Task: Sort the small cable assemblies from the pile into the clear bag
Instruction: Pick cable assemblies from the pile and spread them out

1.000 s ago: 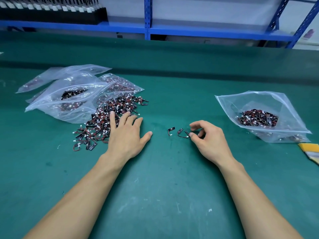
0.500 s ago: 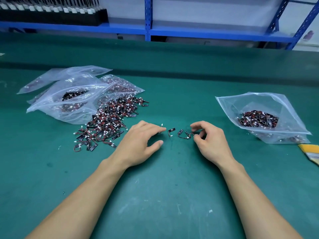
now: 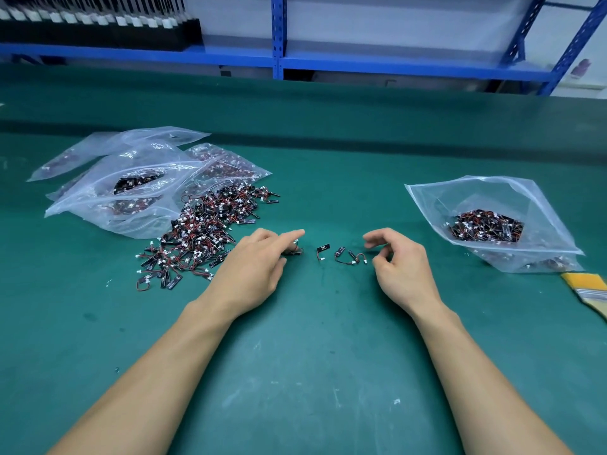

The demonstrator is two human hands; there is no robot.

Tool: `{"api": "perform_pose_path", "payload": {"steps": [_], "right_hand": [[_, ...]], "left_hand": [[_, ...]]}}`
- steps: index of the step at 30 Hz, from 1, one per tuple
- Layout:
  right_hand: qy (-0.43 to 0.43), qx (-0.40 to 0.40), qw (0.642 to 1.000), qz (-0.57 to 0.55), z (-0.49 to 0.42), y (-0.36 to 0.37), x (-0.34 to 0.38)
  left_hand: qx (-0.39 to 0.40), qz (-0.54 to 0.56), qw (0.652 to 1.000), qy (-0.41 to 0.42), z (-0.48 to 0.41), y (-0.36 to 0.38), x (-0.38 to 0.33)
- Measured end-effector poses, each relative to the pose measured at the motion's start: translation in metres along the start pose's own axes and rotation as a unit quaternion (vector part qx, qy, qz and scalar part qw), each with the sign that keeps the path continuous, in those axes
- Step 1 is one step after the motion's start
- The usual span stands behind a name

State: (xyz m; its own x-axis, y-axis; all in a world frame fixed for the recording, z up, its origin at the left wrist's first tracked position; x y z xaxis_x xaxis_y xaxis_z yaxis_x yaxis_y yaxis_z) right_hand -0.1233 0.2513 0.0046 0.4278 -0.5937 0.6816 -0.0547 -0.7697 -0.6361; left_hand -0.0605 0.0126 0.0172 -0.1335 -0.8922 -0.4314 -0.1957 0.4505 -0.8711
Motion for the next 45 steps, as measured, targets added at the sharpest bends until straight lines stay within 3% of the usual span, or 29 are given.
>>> {"api": "perform_pose_path", "payload": {"steps": [8, 19, 24, 29, 38, 45], "right_hand": [[-0.003, -0.003, 1.000, 0.008, 0.000, 0.001, 0.000], [0.009, -0.007, 1.000, -0.007, -0.001, 0.001, -0.002], [0.015, -0.015, 1.000, -0.015, -0.001, 0.000, -0.003], [0.016, -0.013, 1.000, -0.015, -0.001, 0.000, -0.004], [0.019, -0.015, 1.000, -0.020, 0.000, -0.002, -0.002], [-0.005, 0.011, 1.000, 0.001, 0.001, -0.001, 0.006]], "left_hand": [[-0.034, -0.018, 0.999, 0.003, -0.002, -0.007, -0.001], [-0.115, 0.148, 0.982, 0.001, 0.001, -0.014, -0.005], [-0.158, 0.167, 0.971, -0.067, -0.003, -0.018, 0.014], [-0.088, 0.124, 0.985, -0.084, -0.013, -0.010, 0.019], [-0.092, 0.042, 0.994, -0.047, -0.001, -0.016, 0.012], [-0.025, 0.004, 0.999, -0.035, 0.000, -0.004, 0.006]]}}
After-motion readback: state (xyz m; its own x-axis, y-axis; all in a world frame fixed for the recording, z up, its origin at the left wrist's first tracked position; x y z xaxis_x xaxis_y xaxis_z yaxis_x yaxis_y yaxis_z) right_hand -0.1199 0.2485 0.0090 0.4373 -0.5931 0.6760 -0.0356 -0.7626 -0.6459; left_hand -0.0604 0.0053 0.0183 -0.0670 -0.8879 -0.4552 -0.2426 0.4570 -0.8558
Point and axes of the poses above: each hand's wrist, its own z-axis away from the middle knuckle, its own y-axis out of the palm, x = y × z, the point moved 6 cm from there along -z, towards the middle knuckle, and after that the axes turned 10 degrees about -y, right-handed, at the moved point
